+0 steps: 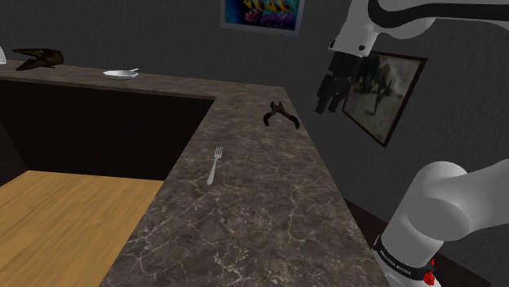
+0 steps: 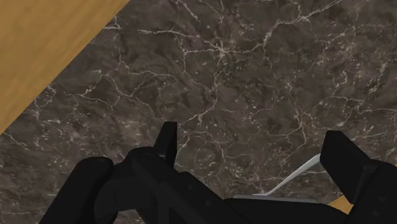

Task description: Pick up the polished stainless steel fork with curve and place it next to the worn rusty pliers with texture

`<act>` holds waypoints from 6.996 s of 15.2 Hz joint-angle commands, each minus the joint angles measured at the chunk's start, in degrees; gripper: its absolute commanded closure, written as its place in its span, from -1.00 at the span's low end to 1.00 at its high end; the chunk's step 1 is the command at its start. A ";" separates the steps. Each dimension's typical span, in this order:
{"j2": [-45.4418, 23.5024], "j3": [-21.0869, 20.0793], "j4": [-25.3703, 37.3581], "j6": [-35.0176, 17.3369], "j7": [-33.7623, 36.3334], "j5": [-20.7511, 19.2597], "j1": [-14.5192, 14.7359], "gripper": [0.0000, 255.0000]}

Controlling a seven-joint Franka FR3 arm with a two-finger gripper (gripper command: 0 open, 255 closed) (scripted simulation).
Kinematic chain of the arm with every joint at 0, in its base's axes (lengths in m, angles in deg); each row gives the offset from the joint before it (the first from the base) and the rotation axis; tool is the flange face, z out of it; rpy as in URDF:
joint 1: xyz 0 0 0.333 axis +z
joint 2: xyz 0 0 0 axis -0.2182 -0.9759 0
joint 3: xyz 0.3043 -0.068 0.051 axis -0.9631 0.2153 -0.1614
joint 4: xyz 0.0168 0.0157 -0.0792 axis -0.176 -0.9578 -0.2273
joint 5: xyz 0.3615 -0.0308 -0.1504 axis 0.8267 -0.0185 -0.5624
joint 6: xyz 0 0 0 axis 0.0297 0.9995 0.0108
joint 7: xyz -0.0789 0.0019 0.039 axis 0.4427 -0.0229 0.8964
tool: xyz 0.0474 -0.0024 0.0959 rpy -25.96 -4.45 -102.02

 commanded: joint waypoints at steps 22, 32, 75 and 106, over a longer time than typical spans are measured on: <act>-39.43 -22.58 12.44 -28.06 45.42 -2.55 -5.21 -1.00; -64.22 -22.30 32.33 -29.53 67.80 -15.30 -2.68 -1.00; -68.16 -21.28 41.62 -23.60 70.67 -16.28 -1.39 1.00; -83.39 -13.01 69.43 -12.87 39.06 -13.08 -21.15 1.00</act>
